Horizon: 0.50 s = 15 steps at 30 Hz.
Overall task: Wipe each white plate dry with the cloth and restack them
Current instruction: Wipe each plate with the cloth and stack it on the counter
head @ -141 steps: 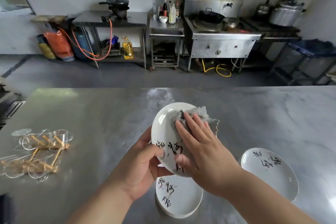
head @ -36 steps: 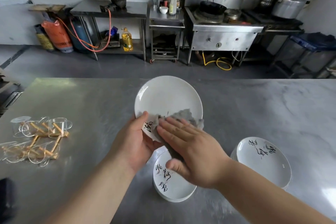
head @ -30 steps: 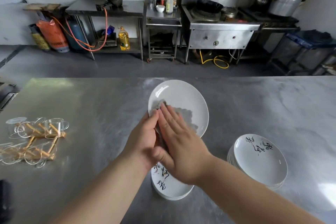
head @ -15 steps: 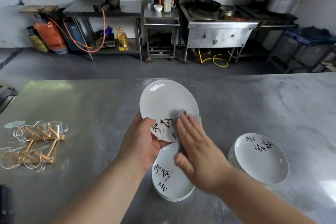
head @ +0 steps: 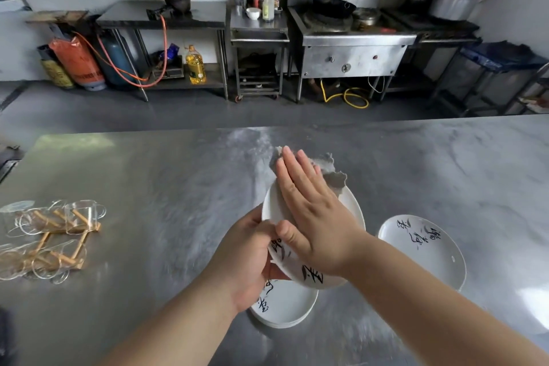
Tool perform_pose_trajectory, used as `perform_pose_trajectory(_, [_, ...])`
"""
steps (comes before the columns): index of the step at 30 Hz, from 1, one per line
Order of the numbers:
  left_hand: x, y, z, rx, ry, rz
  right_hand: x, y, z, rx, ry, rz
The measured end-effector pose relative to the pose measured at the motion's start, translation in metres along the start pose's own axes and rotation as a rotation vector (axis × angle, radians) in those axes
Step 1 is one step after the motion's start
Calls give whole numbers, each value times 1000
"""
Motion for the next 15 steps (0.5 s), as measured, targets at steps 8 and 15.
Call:
perform_pose_trajectory(8, [-3,7,-2,39,-84,58,-36,5,14,12,25,-211])
perform_pose_trajectory(15, [11,12,-12,113,-54,145,-28,1,32,-138,-27,-77])
Point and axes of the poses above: each hand's wrist, its own y-axis away from the middle knuckle, its own z-axis out of the back of the hand, x = y × z, the point moved 10 cm from there along -y, towards the middle knuckle, and after that the axes turned 14 degrees about y, right-handed, at the moved point
